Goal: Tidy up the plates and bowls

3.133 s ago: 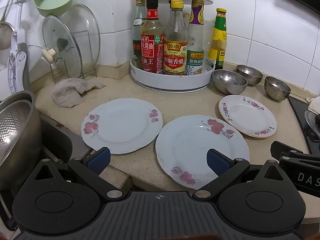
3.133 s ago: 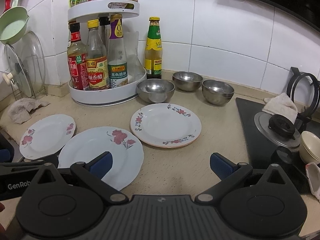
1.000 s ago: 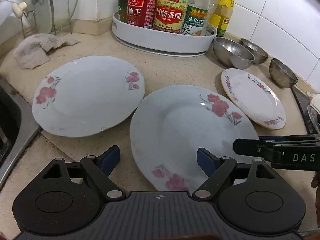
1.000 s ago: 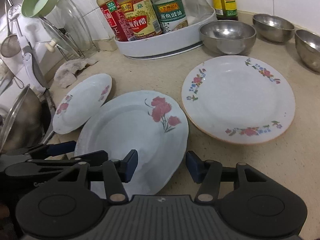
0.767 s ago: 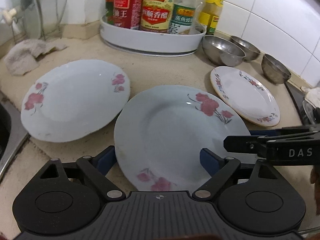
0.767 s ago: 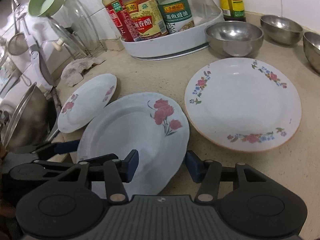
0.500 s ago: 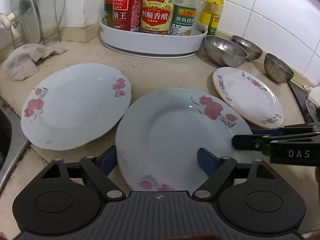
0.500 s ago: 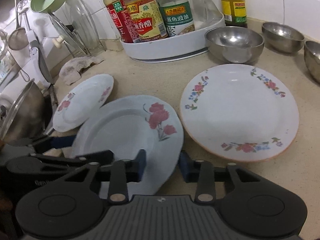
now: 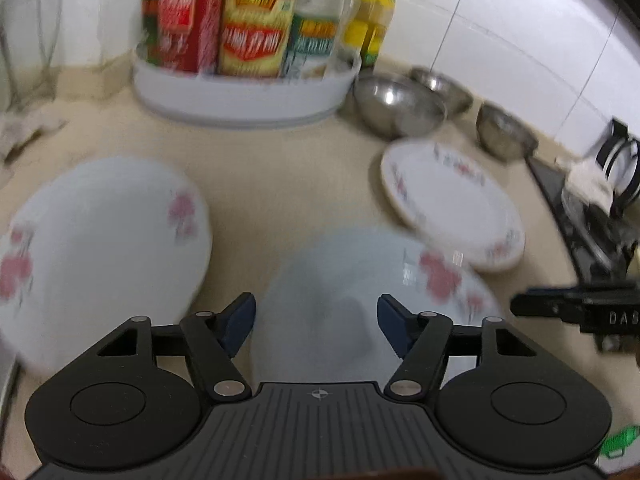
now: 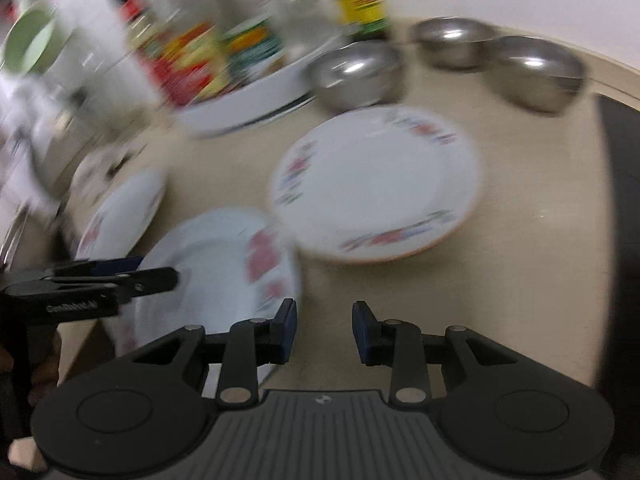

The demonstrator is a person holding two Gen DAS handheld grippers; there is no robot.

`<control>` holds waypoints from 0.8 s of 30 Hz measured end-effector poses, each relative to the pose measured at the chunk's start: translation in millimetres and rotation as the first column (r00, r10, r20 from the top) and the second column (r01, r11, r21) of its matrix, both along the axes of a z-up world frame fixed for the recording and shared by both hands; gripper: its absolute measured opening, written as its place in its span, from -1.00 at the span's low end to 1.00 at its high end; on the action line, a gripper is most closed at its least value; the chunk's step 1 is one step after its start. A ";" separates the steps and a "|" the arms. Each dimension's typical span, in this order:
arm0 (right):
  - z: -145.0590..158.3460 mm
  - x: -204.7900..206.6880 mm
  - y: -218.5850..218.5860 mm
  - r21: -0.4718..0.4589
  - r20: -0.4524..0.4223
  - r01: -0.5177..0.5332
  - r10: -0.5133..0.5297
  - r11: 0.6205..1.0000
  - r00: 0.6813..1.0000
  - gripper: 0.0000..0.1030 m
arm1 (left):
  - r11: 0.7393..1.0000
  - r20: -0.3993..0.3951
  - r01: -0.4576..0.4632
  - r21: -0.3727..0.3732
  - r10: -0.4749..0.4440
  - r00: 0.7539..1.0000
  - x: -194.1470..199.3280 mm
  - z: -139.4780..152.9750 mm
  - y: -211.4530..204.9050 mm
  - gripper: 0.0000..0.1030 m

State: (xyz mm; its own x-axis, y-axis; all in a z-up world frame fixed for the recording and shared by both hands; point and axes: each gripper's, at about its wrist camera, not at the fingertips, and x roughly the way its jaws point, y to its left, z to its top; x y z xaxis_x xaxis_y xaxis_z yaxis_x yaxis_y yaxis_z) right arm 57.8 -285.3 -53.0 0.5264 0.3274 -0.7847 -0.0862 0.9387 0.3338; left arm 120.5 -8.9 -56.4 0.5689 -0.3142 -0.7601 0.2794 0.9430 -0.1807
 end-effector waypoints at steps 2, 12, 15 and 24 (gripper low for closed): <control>0.4 5.2 -12.0 0.006 0.012 0.074 -0.074 0.997 0.997 -0.42 | 1.000 0.034 0.028 -0.008 -0.027 0.999 13.0 7.2 -9.4 0.44; -13.1 46.6 -33.5 -0.005 0.036 0.284 -0.284 0.959 0.958 -0.42 | 0.977 -0.049 0.204 0.064 -0.201 0.978 100.3 -13.0 -89.2 0.32; -19.3 49.9 -35.9 0.020 0.030 0.292 -0.293 0.956 0.956 -0.42 | 0.964 -0.032 0.256 0.072 -0.255 0.966 101.0 -14.1 -103.2 0.28; -11.0 19.1 -52.8 -0.057 0.025 0.367 -0.366 0.929 0.930 -0.56 | 0.920 -0.046 0.391 0.038 -0.389 0.920 76.8 -15.7 -121.2 0.19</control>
State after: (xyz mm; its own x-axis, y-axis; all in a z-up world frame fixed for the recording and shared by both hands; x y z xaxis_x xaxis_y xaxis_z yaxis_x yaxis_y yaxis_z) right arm 76.9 -338.1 -64.0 0.6118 0.0626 -0.7885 0.2630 0.9241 0.2774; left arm 197.3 -130.1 -72.1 0.3798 -0.4698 -0.7969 0.6206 0.7682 -0.1572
